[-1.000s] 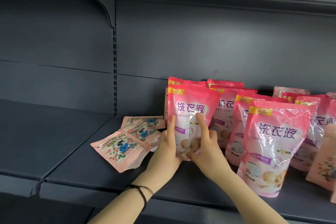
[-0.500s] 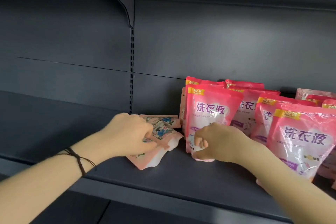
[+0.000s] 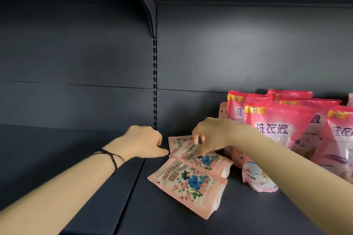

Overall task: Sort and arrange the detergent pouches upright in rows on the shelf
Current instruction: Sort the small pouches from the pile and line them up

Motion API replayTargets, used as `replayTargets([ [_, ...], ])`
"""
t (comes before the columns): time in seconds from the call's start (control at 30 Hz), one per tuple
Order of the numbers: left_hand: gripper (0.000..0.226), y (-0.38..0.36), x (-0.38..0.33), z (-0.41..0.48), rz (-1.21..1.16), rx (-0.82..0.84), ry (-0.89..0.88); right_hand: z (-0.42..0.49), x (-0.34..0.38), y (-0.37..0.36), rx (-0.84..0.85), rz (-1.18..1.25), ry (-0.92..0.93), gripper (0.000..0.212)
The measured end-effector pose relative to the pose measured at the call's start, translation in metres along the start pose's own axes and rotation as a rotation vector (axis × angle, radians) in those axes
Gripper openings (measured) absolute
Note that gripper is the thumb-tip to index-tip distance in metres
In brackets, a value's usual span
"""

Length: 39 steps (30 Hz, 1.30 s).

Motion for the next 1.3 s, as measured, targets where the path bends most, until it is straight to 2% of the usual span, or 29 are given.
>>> replayTargets([
  [0.1,0.050,-0.011,0.015,0.035,-0.050,0.059,-0.013,0.040,0.001,0.001,0.065,-0.026,-0.050,0.039],
  [0.2,0.062,-0.025,0.030,0.063,-0.099,0.134,0.011,0.076,-0.003,-0.002,0.132,-0.020,-0.091,0.043],
  [0.3,0.060,-0.039,0.040,0.083,-0.129,0.133,0.015,0.105,-0.005,-0.007,0.149,-0.036,-0.100,0.045],
  [0.43,0.050,-0.056,0.036,0.103,-0.299,0.110,-0.012,0.136,-0.007,-0.019,0.162,-0.007,-0.109,0.043],
  [0.5,0.043,-0.060,0.032,0.111,-0.342,0.056,-0.017,0.147,-0.009,-0.025,0.178,0.001,-0.114,0.043],
  [0.63,0.009,-0.060,0.030,0.122,-0.576,-0.135,-0.027,0.156,-0.012,-0.033,0.194,0.018,-0.123,0.043],
  [0.67,0.006,-0.059,0.029,0.124,-0.619,-0.163,-0.045,0.157,-0.013,-0.034,0.196,0.016,-0.124,0.042],
  [0.73,0.014,-0.050,0.031,0.123,-0.668,-0.244,-0.081,0.157,-0.015,-0.036,0.187,0.034,-0.121,0.035],
  [0.83,0.024,-0.027,0.042,0.115,-0.698,-0.380,-0.098,0.158,-0.019,-0.028,0.106,0.192,-0.121,0.016],
  [0.93,0.019,-0.007,0.054,0.102,-0.789,-0.519,-0.074,0.157,-0.019,-0.009,-0.011,0.302,-0.109,0.020],
  [1.0,0.014,-0.001,0.065,0.093,-0.900,-0.594,-0.017,0.153,-0.021,0.000,-0.098,0.383,-0.123,0.031],
  [1.07,0.017,-0.006,0.077,0.082,-1.081,-0.636,0.066,0.150,-0.025,0.005,-0.185,0.512,-0.148,0.025],
  [1.17,0.024,-0.023,0.084,0.068,-1.265,-0.651,0.158,0.142,-0.031,0.008,-0.306,0.802,-0.196,0.016],
  [1.3,0.010,-0.027,0.073,0.062,-1.355,-0.675,0.156,0.131,-0.025,0.003,-0.299,1.260,-0.229,0.016],
])
Point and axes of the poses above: each hand's wrist, its own z-axis towards the middle knuckle, its own y-axis out of the back of the hand, x = y × z, the point moved 5 cm from there along z, towards the middle knuckle, and after that the axes turned 10 degrees about -y, right-handed, at the moved point
